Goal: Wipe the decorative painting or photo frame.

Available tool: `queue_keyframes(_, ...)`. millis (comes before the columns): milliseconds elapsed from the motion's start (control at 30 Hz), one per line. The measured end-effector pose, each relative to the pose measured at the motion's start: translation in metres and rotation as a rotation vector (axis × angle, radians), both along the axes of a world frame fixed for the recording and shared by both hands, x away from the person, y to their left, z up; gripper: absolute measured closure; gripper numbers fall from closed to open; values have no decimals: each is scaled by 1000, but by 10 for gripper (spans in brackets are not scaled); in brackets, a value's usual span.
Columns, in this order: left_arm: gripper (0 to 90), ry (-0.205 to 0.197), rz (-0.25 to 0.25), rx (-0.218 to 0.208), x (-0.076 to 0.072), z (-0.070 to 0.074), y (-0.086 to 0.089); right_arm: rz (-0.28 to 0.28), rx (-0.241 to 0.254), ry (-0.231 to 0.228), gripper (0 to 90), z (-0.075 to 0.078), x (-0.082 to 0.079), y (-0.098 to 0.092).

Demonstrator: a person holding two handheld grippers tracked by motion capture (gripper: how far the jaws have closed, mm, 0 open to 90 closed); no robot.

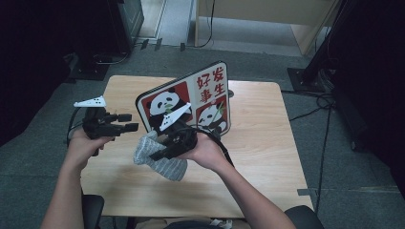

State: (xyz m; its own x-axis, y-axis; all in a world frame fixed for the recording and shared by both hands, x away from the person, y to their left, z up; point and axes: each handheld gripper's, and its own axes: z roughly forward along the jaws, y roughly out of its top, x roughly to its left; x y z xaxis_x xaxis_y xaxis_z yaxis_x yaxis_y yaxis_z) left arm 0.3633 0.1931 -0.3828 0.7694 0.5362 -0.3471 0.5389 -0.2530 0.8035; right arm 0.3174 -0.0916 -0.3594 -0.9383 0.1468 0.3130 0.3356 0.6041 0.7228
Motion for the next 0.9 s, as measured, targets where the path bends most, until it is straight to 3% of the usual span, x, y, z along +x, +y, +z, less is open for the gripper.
queue_keyframes(467,339,2,17,-30,-1,2,14,41,18,-47,676,42,13,29)
queue_keyframes(900,341,-6,41,-48,-3,3,23,10,50,-85,672,76,35,42)
